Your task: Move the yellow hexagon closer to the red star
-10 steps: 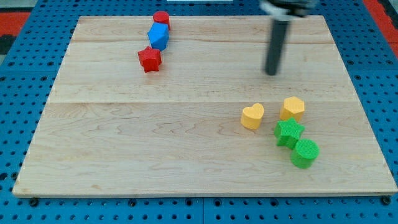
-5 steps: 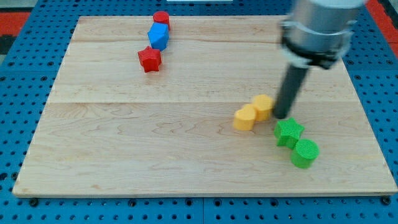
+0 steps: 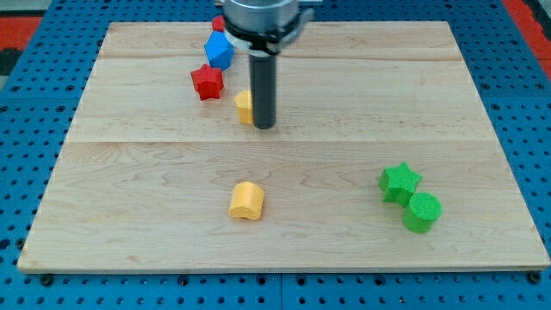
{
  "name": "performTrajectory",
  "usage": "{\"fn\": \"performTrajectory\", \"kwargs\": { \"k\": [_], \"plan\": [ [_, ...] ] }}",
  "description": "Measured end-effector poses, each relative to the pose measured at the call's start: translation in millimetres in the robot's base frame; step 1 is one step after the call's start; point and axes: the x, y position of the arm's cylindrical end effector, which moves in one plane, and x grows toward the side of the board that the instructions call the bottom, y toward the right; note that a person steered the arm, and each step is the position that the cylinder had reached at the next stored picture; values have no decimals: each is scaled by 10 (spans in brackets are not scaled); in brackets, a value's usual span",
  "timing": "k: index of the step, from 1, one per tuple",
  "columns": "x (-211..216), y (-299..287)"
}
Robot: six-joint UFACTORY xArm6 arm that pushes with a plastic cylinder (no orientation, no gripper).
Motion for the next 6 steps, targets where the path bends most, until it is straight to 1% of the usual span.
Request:
{"fn": "performTrajectory", "kwargs": {
  "k": [1,2,3,4,5,6],
  "plan": [
    [-7,128],
    [-173,314],
    [-228,85],
    [-228,13],
    [-28,-188],
    [248,-62]
  ]
}}
